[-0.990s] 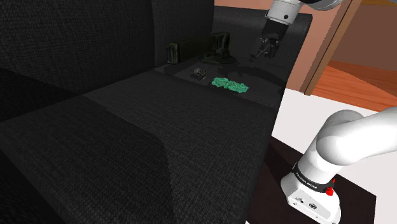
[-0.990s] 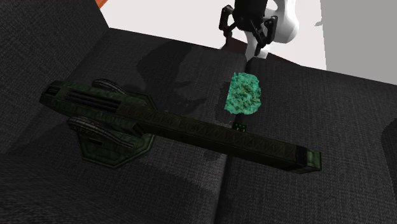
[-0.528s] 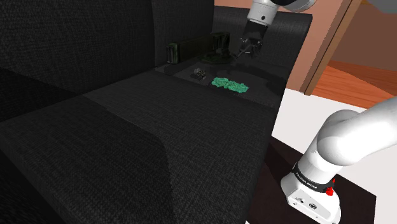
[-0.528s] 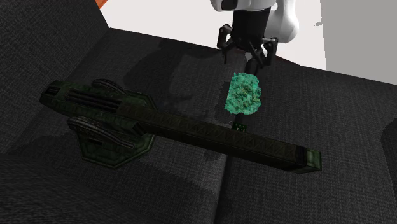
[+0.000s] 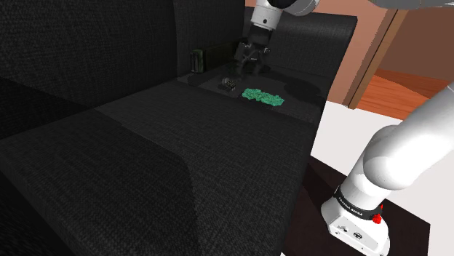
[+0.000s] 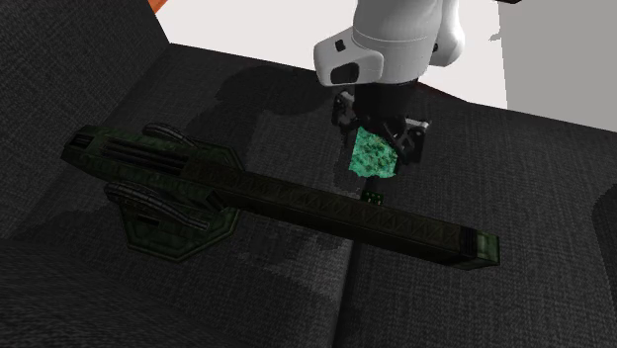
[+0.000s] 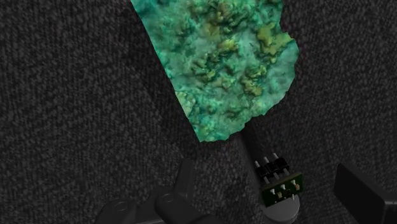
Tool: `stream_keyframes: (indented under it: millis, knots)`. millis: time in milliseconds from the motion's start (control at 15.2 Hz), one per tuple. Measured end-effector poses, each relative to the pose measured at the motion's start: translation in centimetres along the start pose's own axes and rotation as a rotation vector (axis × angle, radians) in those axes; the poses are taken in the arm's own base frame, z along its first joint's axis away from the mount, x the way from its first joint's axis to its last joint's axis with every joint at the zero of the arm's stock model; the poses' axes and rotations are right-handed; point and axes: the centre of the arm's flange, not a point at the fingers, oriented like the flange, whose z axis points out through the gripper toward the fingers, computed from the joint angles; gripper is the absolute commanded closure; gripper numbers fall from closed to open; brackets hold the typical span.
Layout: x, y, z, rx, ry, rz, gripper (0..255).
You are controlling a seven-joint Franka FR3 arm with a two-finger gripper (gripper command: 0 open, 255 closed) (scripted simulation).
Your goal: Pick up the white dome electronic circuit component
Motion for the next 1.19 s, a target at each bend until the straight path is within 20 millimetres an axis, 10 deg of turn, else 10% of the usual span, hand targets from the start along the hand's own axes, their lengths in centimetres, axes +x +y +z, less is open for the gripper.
stream_keyframes:
  millis: [396,924,990,1188]
  knots:
    - [6.5,-3.1,2.1,0.015,-0.012,0.021,0]
    - [6.9,-3.0,5.9,0.017,-0.014,0.024,0]
    - [6.9,-2.9,6.1,0.017,-0.014,0.024,255]
    - [6.8,-3.0,6.3,0.017,-0.013,0.024,255]
